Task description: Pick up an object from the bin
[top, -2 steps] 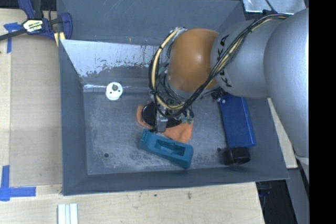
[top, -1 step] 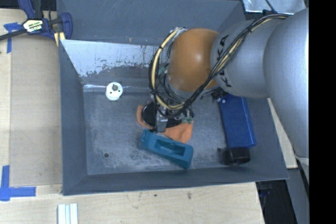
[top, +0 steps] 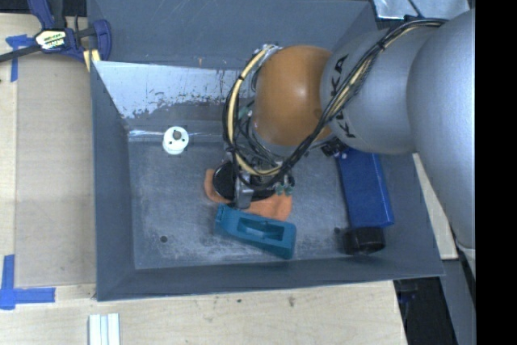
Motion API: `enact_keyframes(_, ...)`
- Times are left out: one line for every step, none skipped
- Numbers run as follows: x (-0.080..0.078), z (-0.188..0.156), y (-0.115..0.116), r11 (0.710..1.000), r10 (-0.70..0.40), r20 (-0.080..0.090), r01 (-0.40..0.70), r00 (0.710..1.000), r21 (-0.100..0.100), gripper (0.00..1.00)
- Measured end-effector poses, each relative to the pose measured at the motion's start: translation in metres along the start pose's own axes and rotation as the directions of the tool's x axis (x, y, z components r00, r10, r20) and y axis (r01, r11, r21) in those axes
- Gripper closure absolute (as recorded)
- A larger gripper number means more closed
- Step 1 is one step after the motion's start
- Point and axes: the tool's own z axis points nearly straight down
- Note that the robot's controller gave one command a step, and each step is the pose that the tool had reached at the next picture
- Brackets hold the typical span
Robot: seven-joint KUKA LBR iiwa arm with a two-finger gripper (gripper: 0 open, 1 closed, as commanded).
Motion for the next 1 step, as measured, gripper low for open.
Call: enact_keyframes(-0.0097, -0.0119, 0.0049, 1.000, -0.001, -0.001, 0.001, 1.000, -0.001, 1.00)
